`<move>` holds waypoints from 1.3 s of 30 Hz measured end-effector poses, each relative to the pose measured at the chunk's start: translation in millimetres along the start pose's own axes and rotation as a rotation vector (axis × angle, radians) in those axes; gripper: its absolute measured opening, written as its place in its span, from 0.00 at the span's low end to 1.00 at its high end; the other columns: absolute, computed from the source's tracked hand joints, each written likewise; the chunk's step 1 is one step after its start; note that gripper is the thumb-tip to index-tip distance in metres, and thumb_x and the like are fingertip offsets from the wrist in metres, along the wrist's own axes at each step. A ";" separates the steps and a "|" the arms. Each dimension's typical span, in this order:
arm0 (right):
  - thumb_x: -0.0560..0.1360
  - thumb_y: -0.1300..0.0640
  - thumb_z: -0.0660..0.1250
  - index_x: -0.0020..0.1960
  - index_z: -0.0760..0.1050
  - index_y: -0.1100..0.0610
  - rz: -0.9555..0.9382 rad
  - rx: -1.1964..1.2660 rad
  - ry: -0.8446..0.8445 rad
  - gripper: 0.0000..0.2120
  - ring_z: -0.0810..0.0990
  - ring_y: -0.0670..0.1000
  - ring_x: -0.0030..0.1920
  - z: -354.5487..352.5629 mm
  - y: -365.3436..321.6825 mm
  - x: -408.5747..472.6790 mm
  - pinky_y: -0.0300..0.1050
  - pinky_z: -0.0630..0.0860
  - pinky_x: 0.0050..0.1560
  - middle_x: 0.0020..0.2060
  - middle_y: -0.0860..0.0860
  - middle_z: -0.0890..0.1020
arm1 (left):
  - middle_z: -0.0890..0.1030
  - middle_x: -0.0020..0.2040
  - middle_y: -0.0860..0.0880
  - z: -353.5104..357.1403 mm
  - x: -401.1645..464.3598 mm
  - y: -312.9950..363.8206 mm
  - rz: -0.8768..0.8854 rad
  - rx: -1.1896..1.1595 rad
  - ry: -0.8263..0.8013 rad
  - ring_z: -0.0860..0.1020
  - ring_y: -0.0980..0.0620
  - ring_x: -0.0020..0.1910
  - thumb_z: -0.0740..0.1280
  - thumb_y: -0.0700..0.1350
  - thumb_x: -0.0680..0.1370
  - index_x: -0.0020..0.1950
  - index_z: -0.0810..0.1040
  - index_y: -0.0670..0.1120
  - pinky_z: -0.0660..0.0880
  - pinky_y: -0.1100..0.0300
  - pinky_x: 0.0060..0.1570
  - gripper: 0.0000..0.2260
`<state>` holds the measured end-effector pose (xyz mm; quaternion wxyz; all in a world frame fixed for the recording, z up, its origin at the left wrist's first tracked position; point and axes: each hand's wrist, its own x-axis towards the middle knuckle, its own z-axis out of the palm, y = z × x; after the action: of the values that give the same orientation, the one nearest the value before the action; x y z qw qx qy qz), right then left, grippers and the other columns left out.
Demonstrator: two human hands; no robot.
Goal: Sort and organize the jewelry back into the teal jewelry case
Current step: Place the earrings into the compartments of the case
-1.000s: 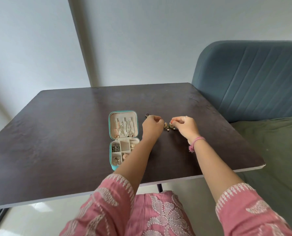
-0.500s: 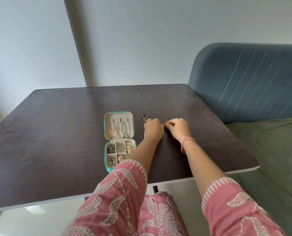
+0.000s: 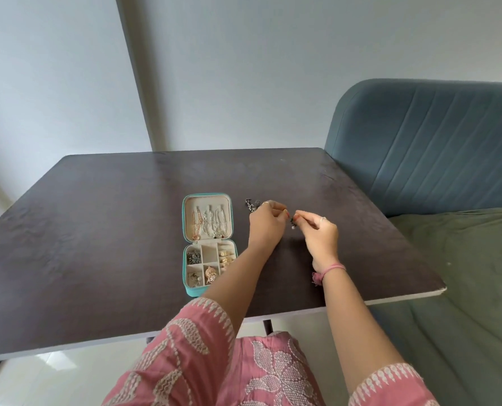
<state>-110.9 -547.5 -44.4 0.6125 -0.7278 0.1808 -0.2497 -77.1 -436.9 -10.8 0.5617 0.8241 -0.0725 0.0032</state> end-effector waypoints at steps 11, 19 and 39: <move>0.73 0.59 0.72 0.53 0.82 0.57 0.065 0.309 -0.069 0.09 0.80 0.34 0.38 1.7 -17.9 -42.9 0.25 0.72 0.39 0.43 0.45 0.84 | 0.83 0.38 0.52 -75.7 -29.6 7.4 0.116 -0.094 -0.011 0.80 0.63 0.35 0.72 0.43 0.74 0.49 0.81 0.47 0.73 0.73 0.39 0.05; 0.73 0.59 0.72 0.53 0.83 0.56 0.053 0.337 -0.186 0.09 0.84 0.43 0.46 19.9 -19.4 -65.5 0.29 0.75 0.45 0.46 0.48 0.86 | 0.85 0.41 0.55 -145.5 -51.4 -19.0 0.063 0.100 0.010 0.82 0.59 0.39 0.75 0.44 0.72 0.48 0.83 0.50 0.77 0.69 0.46 0.06; 0.73 0.62 0.72 0.52 0.82 0.56 0.001 0.345 -0.172 0.09 0.83 0.41 0.47 27.4 -18.1 -73.9 0.30 0.75 0.47 0.45 0.46 0.85 | 0.82 0.46 0.50 -146.0 -69.4 -37.0 -0.094 0.474 0.019 0.77 0.58 0.31 0.68 0.45 0.76 0.52 0.84 0.45 0.72 0.73 0.27 0.08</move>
<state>-155.5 -480.1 -40.6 0.7416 -0.6306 0.0826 -0.2134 -130.1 -280.4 2.8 0.3527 0.9354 -0.0260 0.0016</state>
